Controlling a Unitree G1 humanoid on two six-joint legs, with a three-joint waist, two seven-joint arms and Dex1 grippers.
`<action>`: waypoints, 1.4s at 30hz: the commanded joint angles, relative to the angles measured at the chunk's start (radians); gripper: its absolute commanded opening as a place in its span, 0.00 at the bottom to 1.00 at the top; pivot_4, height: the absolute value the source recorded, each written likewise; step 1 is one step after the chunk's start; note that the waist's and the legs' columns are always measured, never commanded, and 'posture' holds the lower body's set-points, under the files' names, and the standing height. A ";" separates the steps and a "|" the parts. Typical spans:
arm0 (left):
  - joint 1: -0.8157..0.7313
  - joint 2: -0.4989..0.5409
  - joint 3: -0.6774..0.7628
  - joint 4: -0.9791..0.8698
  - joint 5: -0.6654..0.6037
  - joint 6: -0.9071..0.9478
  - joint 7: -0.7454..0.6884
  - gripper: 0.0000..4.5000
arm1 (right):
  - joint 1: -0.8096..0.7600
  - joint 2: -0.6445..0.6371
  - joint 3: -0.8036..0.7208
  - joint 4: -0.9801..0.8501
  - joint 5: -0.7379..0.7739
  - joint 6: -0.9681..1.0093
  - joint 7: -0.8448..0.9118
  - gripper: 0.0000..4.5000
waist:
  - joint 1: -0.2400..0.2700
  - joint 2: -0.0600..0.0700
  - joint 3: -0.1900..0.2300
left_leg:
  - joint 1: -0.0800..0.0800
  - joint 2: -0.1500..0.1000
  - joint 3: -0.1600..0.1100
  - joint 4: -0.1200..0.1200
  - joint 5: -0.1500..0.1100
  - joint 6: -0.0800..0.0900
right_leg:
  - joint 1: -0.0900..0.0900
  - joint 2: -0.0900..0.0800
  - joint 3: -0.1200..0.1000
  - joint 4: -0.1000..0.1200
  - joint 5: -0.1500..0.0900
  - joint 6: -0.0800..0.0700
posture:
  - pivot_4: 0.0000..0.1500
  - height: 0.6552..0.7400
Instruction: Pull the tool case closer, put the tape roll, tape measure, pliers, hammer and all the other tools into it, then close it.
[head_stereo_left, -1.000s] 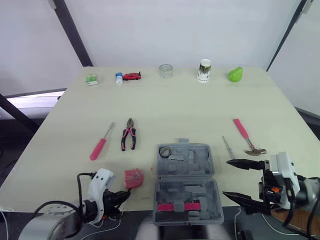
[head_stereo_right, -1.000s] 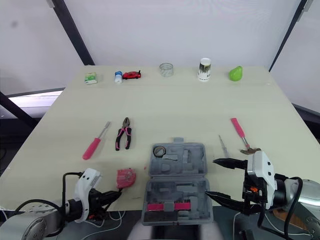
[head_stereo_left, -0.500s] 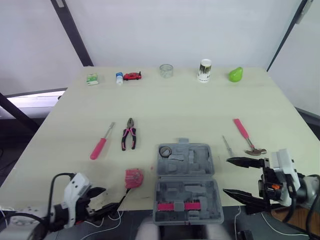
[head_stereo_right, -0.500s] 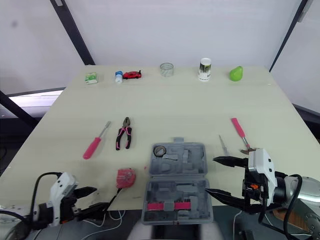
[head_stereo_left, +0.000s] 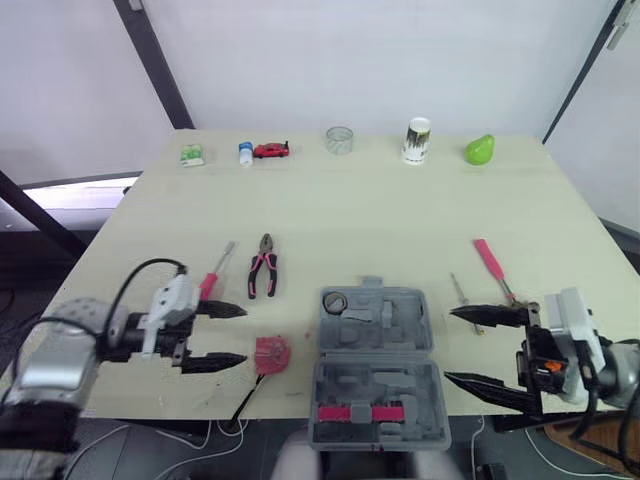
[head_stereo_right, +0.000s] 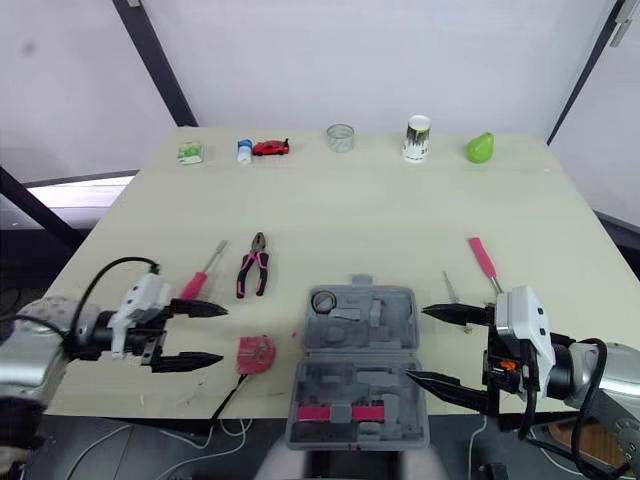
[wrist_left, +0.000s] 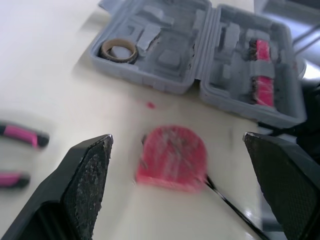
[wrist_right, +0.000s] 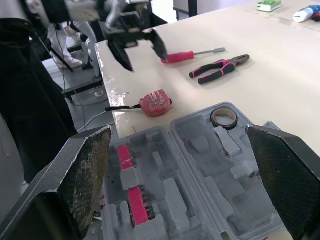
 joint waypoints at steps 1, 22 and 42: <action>-0.051 -0.013 -0.061 0.026 0.059 -0.064 -0.024 0.99 | 0.009 -0.011 -0.022 -0.043 0.014 -0.003 -0.009 1.00 | -0.002 0.000 0.000 | 0.000 0.000 0.000 0.000 0.000 0.000 | 0.000 0.000 0.000 0.000 0.000 0.000 | 1.00 1.00; -0.110 -0.086 -0.202 0.084 0.229 -0.230 0.070 0.99 | 0.045 -0.101 -0.147 -0.041 0.056 -0.013 0.079 1.00 | 0.001 0.000 0.000 | 0.000 0.000 -0.001 0.001 0.000 0.000 | 0.000 0.000 0.000 0.001 0.000 0.000 | 1.00 1.00; -0.067 -0.054 -0.211 0.110 0.312 -0.340 0.149 0.99 | -0.105 -0.103 -0.063 -0.008 0.066 -0.011 0.082 1.00 | 0.003 0.000 0.000 | 0.000 0.000 -0.001 0.001 0.000 0.000 | 0.000 0.000 0.000 0.001 0.000 0.000 | 1.00 1.00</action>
